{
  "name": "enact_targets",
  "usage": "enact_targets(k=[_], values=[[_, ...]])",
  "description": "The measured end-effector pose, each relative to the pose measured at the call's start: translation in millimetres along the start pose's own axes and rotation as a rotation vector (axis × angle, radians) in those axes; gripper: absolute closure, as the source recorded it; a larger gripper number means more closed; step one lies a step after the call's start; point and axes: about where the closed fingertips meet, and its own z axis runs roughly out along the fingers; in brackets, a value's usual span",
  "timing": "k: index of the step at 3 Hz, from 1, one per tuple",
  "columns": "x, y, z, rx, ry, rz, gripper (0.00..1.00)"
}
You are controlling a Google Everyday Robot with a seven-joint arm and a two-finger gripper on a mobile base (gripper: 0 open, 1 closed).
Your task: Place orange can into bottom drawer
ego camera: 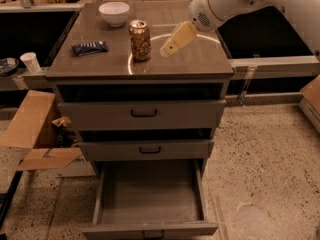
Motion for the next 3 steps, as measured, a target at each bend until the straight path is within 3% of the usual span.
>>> enact_targets(k=[1, 3], values=[[-6.8, -2.0, 17.6, -0.011, -0.033, -0.001, 0.0], [-44.6, -30.7, 70.4, -0.009, -0.203, 0.029, 0.0]])
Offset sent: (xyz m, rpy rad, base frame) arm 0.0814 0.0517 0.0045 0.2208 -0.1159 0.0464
